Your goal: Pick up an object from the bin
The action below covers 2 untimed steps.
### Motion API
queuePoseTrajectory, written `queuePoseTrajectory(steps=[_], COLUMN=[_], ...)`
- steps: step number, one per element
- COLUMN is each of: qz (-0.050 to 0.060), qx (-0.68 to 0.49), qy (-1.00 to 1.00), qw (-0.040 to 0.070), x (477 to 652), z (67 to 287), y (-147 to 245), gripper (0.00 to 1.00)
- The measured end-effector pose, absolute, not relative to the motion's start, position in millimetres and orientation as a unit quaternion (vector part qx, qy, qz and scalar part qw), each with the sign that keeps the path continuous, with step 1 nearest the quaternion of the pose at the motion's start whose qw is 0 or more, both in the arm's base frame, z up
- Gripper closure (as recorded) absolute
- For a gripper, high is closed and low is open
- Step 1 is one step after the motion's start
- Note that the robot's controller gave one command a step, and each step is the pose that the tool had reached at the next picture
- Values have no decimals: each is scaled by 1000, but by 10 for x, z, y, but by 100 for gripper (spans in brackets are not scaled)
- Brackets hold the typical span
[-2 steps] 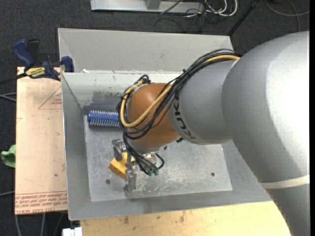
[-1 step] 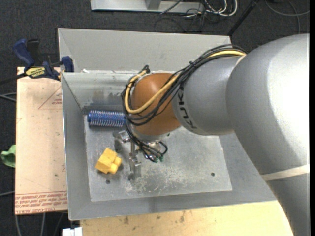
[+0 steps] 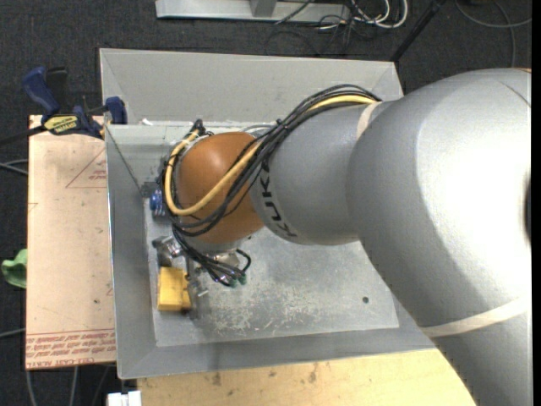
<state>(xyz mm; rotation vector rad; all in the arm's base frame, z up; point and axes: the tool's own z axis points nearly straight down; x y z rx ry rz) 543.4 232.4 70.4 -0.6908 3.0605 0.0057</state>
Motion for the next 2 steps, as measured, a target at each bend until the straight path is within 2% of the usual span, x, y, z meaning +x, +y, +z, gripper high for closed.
queuePoseTrajectory(steps=[1, 2], qz=[1, 1], qx=[-218, -239], qy=[976, 971], qw=[1, 6], x=[5439, 5382], z=[700, 2109], y=[2297, 2379], gripper=[100, 100])
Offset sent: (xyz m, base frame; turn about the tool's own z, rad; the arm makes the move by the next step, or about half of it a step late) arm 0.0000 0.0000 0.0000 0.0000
